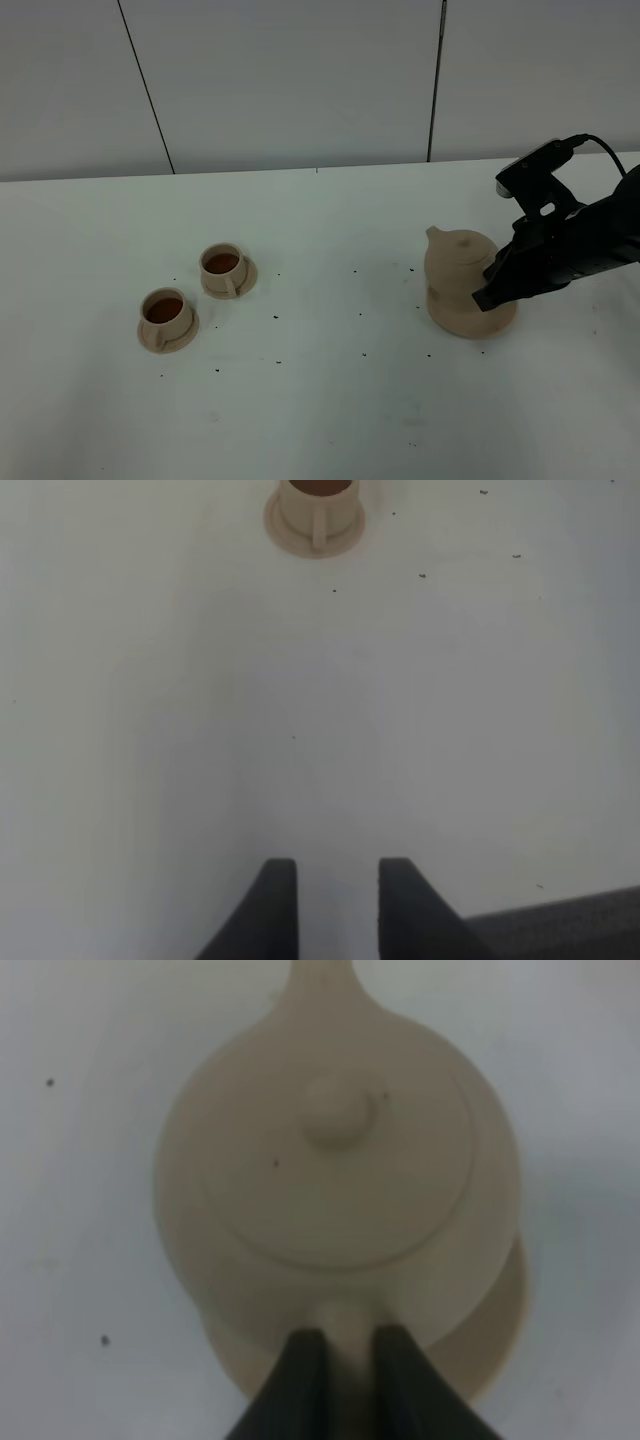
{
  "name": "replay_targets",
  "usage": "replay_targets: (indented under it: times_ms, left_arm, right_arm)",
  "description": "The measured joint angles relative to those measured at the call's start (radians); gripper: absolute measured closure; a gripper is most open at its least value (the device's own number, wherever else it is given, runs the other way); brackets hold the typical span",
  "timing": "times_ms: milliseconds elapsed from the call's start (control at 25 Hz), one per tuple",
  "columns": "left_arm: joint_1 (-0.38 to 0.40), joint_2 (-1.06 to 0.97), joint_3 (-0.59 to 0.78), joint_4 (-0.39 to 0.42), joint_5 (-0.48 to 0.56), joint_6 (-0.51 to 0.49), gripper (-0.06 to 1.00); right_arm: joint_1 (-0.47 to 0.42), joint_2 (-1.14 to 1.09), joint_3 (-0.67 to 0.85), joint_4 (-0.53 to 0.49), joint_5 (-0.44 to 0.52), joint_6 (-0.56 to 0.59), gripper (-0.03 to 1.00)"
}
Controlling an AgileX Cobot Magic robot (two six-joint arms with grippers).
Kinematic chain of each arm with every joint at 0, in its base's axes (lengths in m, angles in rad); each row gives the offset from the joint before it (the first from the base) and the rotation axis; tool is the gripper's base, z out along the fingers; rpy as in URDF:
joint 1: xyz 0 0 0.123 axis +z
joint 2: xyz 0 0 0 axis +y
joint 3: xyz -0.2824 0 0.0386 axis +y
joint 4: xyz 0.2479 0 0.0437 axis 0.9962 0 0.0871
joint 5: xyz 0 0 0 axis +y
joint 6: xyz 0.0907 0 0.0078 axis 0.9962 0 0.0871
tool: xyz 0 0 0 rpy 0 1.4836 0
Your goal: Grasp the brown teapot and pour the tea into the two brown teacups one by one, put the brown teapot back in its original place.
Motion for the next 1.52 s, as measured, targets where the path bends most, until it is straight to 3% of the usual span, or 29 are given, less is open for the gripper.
replay_targets:
  times_ms: [440, 1520]
  left_arm:
    - [0.0, 0.0, 0.0, 0.0, 0.0, 0.0, 0.68]
    - [0.0, 0.0, 0.0, 0.0, 0.0, 0.0, 0.68]
  right_arm:
    - [0.0, -0.077, 0.135, 0.024, -0.132, 0.0, 0.87]
    - [0.0, -0.085, 0.167, 0.034, -0.16, -0.001, 0.87]
